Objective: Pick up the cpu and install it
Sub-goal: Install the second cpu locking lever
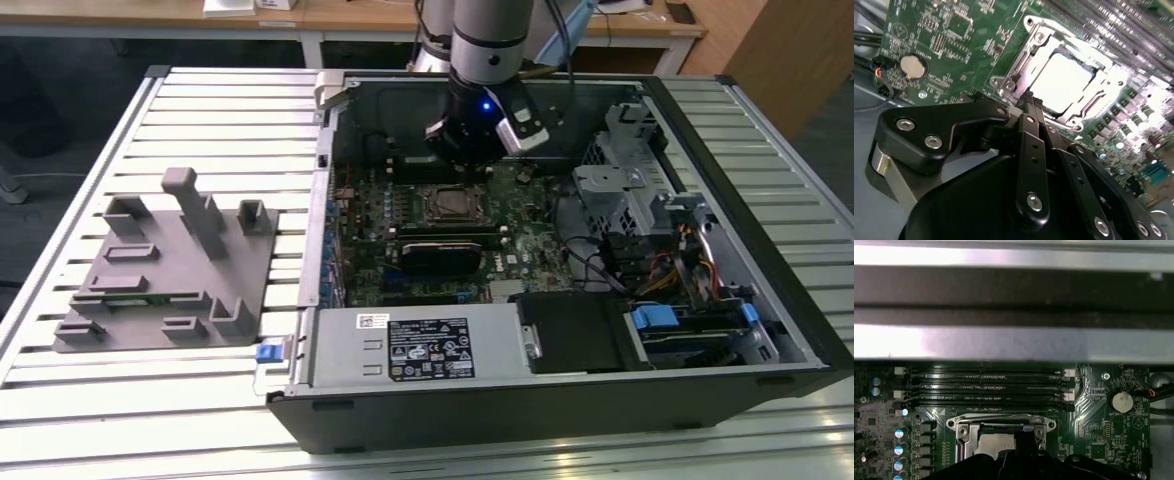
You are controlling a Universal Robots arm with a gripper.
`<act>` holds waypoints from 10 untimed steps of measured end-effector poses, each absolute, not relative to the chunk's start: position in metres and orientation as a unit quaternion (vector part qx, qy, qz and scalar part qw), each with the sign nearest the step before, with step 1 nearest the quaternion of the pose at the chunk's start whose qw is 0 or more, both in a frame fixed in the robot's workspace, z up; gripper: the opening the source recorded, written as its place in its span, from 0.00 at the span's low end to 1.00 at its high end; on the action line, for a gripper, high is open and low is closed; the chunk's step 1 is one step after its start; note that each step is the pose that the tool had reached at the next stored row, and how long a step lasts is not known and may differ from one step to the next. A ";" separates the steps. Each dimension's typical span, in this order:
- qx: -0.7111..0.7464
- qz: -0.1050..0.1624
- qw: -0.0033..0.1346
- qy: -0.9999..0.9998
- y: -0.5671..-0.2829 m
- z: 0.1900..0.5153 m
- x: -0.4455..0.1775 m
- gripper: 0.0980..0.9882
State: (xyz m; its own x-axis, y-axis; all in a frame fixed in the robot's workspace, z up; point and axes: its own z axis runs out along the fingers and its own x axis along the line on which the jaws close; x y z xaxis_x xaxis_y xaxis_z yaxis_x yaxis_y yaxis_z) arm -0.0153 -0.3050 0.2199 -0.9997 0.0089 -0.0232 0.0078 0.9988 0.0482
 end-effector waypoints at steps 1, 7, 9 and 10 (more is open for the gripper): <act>0.004 0.024 0.012 1.000 -0.307 0.220 -0.015 0.03; 0.004 0.024 0.011 1.000 -0.313 0.220 -0.015 0.03; 0.004 0.024 0.011 1.000 -0.313 0.222 -0.015 0.03; 0.004 0.024 0.011 1.000 -0.313 0.223 -0.015 0.03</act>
